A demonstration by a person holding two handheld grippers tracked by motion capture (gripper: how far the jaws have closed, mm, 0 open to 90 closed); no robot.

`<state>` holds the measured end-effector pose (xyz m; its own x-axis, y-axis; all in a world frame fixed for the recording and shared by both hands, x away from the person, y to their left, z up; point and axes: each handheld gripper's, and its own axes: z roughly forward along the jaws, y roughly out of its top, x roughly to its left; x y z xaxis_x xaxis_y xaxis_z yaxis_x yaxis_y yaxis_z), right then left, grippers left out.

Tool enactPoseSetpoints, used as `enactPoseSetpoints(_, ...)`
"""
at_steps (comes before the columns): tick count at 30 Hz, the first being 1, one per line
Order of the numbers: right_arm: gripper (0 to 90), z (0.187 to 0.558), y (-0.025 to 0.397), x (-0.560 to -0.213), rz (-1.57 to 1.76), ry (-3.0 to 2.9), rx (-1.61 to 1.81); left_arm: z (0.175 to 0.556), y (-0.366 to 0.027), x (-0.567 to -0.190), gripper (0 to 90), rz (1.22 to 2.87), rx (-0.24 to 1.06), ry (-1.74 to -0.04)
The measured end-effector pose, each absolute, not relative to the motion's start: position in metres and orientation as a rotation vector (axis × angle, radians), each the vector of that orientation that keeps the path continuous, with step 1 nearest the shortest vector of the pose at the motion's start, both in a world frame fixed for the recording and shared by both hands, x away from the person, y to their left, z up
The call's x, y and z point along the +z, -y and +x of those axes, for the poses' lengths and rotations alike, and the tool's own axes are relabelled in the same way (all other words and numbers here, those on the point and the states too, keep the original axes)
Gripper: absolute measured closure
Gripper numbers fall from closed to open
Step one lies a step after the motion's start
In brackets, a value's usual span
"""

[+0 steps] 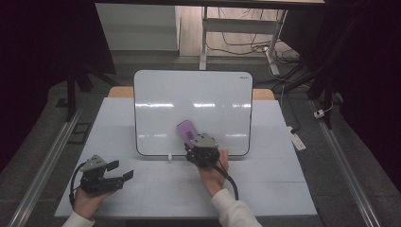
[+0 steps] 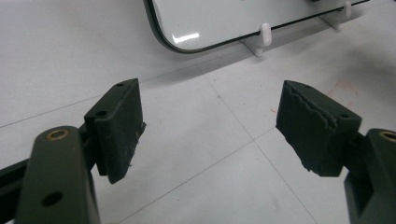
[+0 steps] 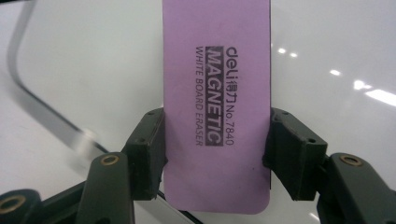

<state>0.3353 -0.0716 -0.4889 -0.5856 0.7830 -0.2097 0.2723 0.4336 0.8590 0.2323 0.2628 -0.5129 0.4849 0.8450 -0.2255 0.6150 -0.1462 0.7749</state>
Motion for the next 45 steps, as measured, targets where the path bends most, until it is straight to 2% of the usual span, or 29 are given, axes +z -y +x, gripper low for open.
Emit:
enactPoseSetpoints(4, 41.3, 0.335, 0.093, -0.489, 0.917, -2.053, 1.085, 0.232, -0.262, -0.513, 24.0, 1.857, 0.331, -1.223)
enactPoseSetpoints(9, 41.3, 0.334, 0.082, -0.491, 0.904, -2.038, 1.059, 0.232, -0.26, -0.513, 24.0, 1.861, 0.331, -1.22)
enactPoseSetpoints(23, 41.3, 0.326, -0.014, -0.504, 0.712, -2.211, 1.151, 0.233, -0.263, -0.514, 24.0, 1.857, 0.33, -1.223)
enactPoseSetpoints(29, 41.3, 0.322, -0.025, -0.51, 0.667, -2.235, 1.151, 0.233, -0.265, -0.514, 24.0, 1.855, 0.329, -1.226)
enactPoseSetpoints(34, 41.3, 0.325, -0.005, -0.504, 0.695, -2.221, 1.119, 0.232, -0.265, -0.513, 24.0, 1.851, 0.332, -1.224)
enactPoseSetpoints(45, 41.3, 0.352, 0.125, -0.471, 1.026, -1.966, 1.107, 0.232, -0.263, -0.513, 24.0, 1.851, 0.332, -1.226)
